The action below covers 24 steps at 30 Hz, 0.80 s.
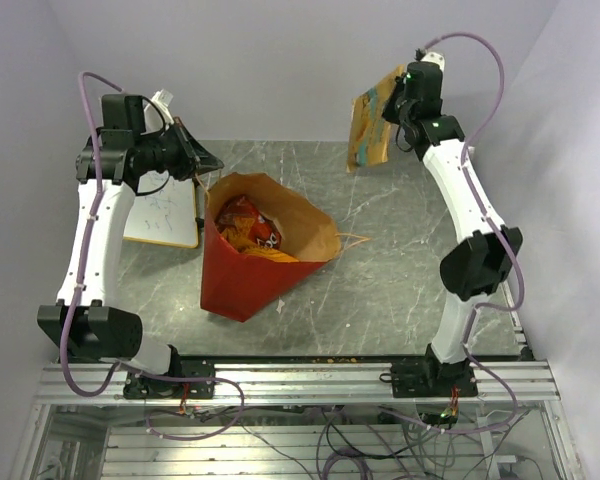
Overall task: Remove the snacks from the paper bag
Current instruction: Place the snack at the center of the board.
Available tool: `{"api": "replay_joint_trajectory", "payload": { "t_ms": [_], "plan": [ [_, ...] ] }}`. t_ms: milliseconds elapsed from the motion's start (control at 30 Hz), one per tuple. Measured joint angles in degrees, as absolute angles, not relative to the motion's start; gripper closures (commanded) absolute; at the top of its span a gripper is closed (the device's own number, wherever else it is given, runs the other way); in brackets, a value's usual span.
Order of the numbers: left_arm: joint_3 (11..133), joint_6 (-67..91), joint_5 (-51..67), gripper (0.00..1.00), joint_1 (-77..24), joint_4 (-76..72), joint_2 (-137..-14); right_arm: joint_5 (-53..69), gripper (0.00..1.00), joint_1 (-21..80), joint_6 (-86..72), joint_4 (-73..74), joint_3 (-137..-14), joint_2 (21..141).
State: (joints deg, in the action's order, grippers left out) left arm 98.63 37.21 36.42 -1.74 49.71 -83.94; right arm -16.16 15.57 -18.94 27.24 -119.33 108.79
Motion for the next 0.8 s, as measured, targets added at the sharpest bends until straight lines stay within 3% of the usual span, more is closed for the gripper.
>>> {"api": "replay_joint_trajectory", "payload": {
  "t_ms": [133,267,433,567,633,800],
  "plan": [
    [98.63,36.77,35.40,0.93,-2.68,49.76,-84.49,-4.21,1.00,10.66,-32.86,23.40,-118.39,115.07],
    [98.63,36.64,34.92,0.93,-3.57,49.76,-84.88,7.01,1.00,6.39,-49.06,14.48,-109.38,117.30],
    [98.65,36.91,34.85,0.93,-4.45,49.52,-85.21,14.76,1.00,-0.40,-64.07,1.26,-87.92,114.61],
    [102.30,36.93,34.89,0.93,-4.67,50.11,-87.66,14.46,0.98,-5.56,-66.63,0.12,-70.37,106.96],
    [104.03,37.08,34.92,0.93,-4.69,49.95,-88.79,13.63,0.87,-7.31,-65.80,0.49,-64.69,102.67],
    [104.20,38.94,35.48,0.93,-5.76,49.39,-88.95,11.60,0.40,-12.80,-58.74,4.36,-54.63,93.23]
  ]
}}
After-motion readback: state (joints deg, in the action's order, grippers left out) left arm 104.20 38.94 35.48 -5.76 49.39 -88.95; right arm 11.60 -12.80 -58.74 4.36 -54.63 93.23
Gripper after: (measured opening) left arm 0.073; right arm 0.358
